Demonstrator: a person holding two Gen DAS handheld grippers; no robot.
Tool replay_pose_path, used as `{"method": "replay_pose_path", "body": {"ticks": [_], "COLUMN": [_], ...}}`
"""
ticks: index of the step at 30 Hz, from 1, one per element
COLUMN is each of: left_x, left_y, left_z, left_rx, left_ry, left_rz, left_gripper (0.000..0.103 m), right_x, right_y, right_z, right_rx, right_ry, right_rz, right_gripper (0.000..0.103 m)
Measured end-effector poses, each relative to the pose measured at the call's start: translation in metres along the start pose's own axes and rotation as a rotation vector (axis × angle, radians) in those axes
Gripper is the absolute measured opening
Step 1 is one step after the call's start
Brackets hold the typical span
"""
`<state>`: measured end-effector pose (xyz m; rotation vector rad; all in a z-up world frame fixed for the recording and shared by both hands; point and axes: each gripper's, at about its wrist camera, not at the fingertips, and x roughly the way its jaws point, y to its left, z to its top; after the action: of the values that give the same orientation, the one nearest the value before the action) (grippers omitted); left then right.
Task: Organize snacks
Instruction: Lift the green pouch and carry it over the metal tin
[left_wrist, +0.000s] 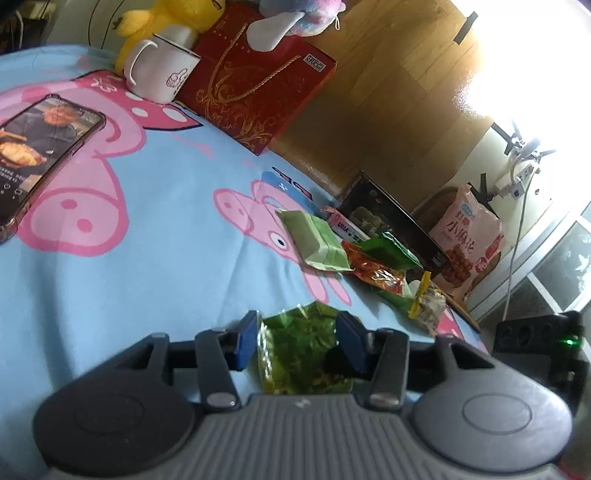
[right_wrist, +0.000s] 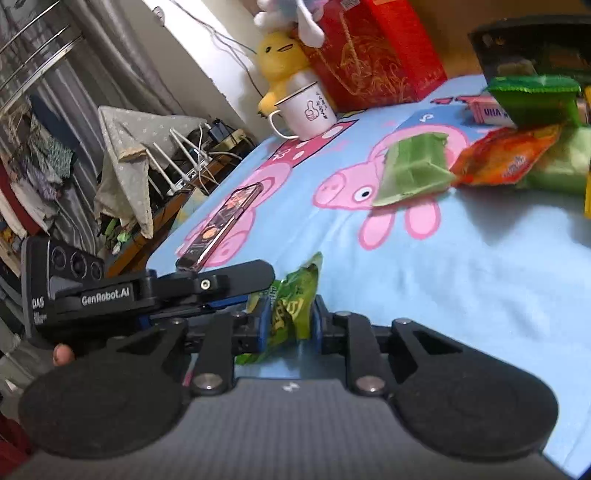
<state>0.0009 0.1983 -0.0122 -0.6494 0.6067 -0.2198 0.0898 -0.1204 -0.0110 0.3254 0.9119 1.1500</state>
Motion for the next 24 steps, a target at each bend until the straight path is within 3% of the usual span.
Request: {"method": "replay_pose_path", "body": {"ticks": [3,7,10,12,14,17,24], "left_x": [-0.005,-0.008,-0.001,0.006,0.012,0.02,0.034], "left_y": [0.007,0.012,0.008,0.002,-0.003,-0.006,-0.006], "left_z": [0.005,0.01,0.009,0.007,0.006,0.004,-0.002], "left_rx": [-0.056,-0.115,-0.141,-0.136,-0.121,-0.104,-0.091], "left_ry": [0.005,0.009,0.035,0.048,0.06,0.074,0.104], "left_rz": [-0.023,-0.084,-0.137,-0.147,-0.146,-0.127,-0.081], "left_gripper": [0.054,0.056,0.056,0.052,0.027,0.018,0.017], "right_x": [-0.014,-0.026,-0.03,-0.032,-0.033,-0.034,-0.029], "right_y": [-0.023,-0.055,-0.064,-0.063,-0.058,-0.048,-0.031], "right_z": [0.002,-0.002,-0.004,-0.004,-0.003,-0.002,-0.005], "right_rx": [0.156,0.396,0.473,0.47,0.447,0.391,0.247], "right_ry": [-0.051,-0.106,-0.123,-0.125,-0.119,-0.125,-0.138], "right_rz": [0.03,0.147,0.212,0.229,0.232,0.178,0.007], "right_gripper": [0.024,0.024,0.024,0.024,0.024,0.024,0.026]}}
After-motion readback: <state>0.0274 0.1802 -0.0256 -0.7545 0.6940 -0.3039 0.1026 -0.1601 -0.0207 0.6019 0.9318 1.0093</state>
